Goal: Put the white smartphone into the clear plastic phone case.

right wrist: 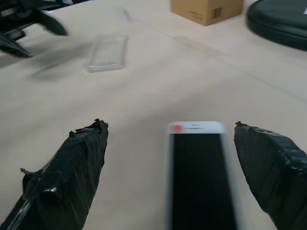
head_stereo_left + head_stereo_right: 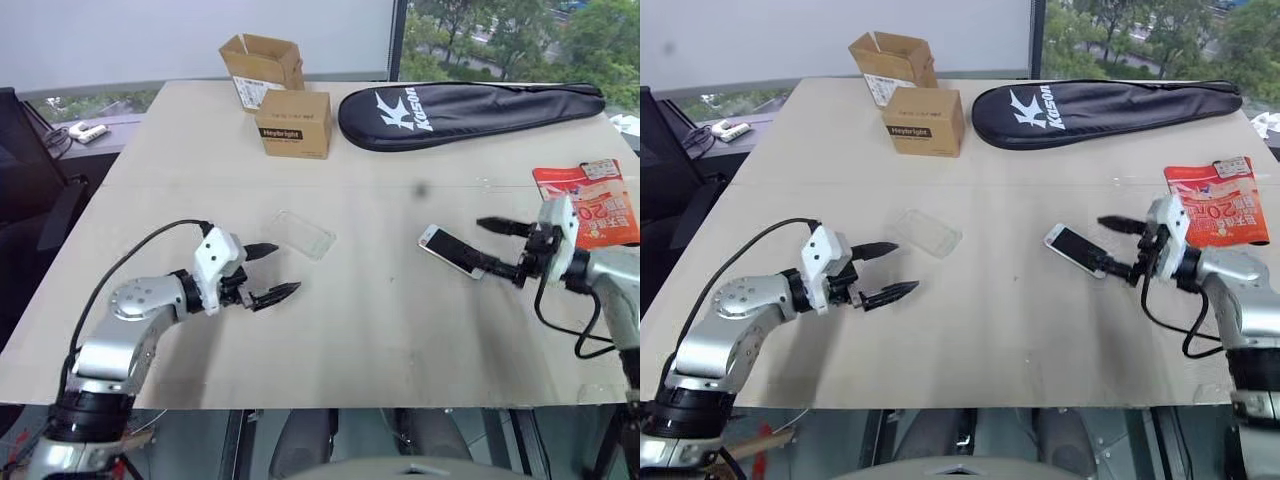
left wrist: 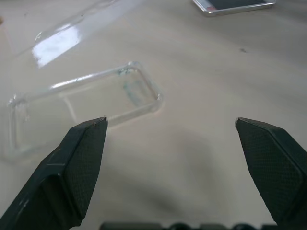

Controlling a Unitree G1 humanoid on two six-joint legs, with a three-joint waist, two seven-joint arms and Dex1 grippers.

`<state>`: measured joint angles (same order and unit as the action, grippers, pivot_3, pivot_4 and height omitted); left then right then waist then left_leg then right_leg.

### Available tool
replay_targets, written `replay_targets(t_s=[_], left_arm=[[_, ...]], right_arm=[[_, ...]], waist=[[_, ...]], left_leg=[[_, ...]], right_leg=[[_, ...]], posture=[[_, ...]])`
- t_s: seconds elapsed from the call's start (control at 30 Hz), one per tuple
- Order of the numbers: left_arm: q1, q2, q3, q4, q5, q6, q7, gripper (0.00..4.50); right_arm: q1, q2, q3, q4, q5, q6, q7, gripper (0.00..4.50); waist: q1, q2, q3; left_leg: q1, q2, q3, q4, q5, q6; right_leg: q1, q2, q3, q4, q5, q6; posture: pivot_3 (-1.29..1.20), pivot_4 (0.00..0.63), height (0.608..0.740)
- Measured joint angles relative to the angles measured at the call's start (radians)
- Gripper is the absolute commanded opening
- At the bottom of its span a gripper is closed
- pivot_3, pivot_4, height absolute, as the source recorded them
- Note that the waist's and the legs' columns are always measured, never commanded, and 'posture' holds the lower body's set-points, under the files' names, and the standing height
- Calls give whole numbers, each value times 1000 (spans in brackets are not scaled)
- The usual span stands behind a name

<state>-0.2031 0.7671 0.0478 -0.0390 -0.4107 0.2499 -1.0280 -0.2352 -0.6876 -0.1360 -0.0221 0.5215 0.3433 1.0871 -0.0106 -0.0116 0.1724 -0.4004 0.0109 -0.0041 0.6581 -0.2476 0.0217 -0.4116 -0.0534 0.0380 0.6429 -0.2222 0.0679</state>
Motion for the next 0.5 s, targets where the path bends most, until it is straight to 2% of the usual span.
replay_targets(t_s=[0.13,0.27,0.5], left_arm=[[-228,-25,-77,274,82,-125,-126,4500],[-388,-60,-155,504,157,-209,-236,4500],[-531,-79,-236,807,282,-372,-372,4500]], right_arm=[[165,40,4,-235,22,39,-84,4453],[231,70,39,-381,18,48,-147,4453],[281,88,67,-539,24,102,-251,4453]], waist=[[5,-1,0],[-4,-2,0],[-4,-5,0]], left_leg=[[0,0,1,3,0,0],[-1,0,2,4,0,0],[-2,1,0,4,0,0]], right_leg=[[2,0,-1,0,0,0],[1,1,0,0,0,0],[-1,3,-1,0,0,0]], posture=[[0,150,740],[0,150,740],[0,150,740]])
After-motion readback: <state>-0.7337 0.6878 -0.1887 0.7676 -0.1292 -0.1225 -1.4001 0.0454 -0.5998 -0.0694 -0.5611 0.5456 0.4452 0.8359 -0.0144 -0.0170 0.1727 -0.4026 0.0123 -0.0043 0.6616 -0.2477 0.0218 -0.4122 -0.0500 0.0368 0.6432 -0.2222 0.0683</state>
